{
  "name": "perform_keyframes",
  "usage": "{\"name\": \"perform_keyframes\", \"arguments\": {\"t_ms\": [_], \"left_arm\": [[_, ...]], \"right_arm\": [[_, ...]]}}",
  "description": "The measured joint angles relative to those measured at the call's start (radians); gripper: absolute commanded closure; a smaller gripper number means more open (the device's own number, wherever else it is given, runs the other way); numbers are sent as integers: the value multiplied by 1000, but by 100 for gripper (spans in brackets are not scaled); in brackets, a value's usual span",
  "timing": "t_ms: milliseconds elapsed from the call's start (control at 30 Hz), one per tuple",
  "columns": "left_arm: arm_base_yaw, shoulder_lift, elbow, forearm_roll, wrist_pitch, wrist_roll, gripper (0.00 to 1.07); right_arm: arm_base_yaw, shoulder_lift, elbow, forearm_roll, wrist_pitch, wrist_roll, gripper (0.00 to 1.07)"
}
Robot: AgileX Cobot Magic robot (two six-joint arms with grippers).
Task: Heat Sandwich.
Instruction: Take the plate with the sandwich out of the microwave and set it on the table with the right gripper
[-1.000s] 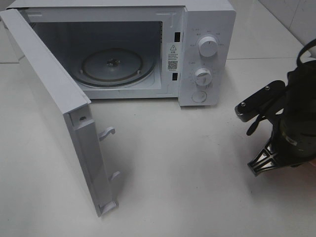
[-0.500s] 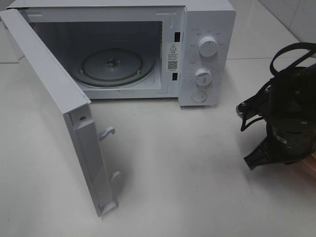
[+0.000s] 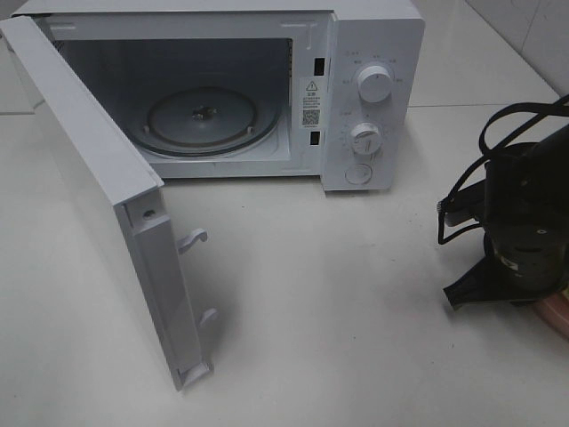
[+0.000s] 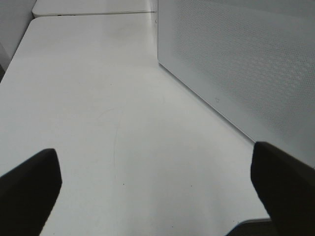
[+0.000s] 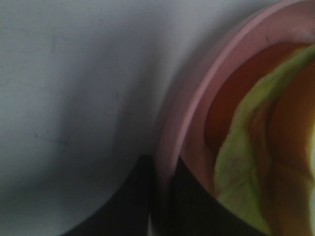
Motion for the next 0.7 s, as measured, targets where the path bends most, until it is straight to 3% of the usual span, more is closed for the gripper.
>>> {"name": "perform_keyframes", "arguments": {"t_ms": [333, 700], "left_arm": [[0, 0, 0, 0, 0, 0, 9], [0, 0, 0, 0, 0, 0, 9]], "right_arm": [[-2, 25, -4, -57, 18, 61, 91], [-4, -32, -3, 11, 5, 0, 65]]}}
